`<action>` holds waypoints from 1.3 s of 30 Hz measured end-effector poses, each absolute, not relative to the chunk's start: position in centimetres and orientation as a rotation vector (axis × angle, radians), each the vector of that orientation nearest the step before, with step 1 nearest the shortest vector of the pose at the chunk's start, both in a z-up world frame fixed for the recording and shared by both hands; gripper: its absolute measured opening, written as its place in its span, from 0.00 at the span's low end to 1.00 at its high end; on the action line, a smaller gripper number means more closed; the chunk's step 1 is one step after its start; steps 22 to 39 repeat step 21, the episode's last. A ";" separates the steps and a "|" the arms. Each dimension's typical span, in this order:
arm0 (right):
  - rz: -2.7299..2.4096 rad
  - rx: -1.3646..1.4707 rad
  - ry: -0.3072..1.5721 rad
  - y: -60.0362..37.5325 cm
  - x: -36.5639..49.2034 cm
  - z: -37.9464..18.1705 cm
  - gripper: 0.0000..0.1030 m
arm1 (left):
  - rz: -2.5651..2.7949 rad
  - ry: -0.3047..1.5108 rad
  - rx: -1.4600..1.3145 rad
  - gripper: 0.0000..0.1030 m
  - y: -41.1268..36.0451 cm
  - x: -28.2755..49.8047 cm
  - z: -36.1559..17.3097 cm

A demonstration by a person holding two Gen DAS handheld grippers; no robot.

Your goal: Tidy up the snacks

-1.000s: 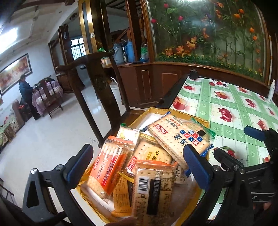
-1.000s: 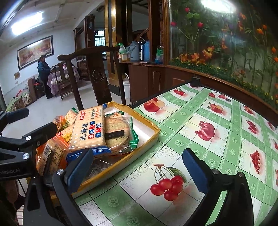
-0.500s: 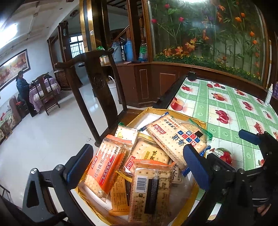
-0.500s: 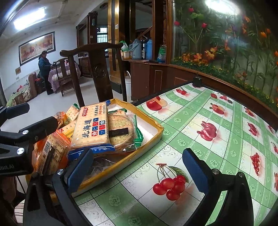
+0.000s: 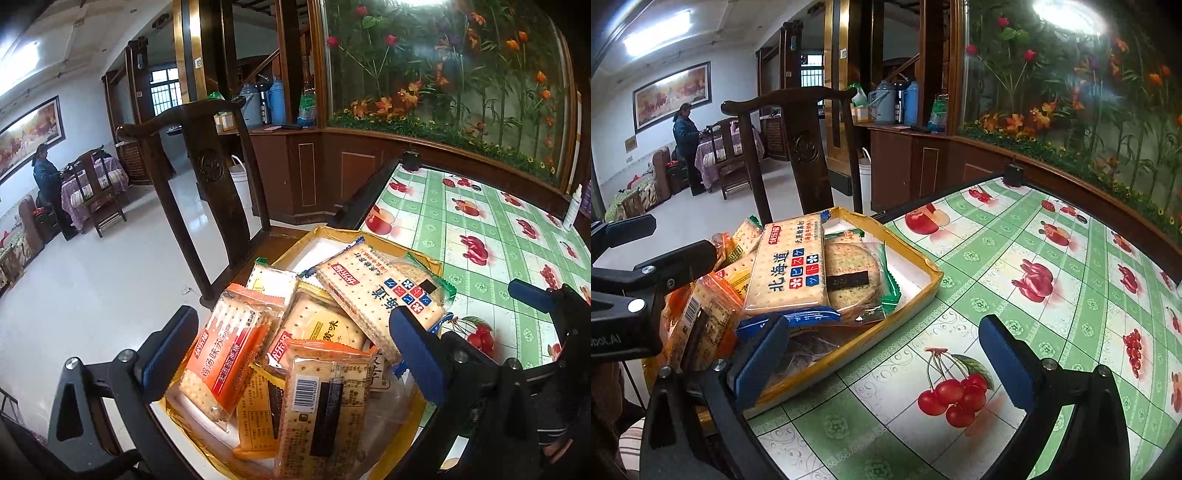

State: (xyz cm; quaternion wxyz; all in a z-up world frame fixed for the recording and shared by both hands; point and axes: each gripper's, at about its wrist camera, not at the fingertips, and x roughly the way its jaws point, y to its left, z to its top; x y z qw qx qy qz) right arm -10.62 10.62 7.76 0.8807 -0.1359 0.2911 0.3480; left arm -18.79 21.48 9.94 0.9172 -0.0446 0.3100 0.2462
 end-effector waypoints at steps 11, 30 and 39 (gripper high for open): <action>0.735 -0.294 0.612 10.7 -10.7 7.2 0.99 | 0.514 0.640 -0.079 1.00 21.3 -18.8 9.7; 0.733 -0.295 0.614 10.7 -10.7 7.2 0.99 | 0.511 0.639 -0.085 1.00 21.3 -18.8 9.8; 0.733 -0.295 0.614 10.7 -10.7 7.2 0.99 | 0.511 0.639 -0.085 1.00 21.3 -18.8 9.8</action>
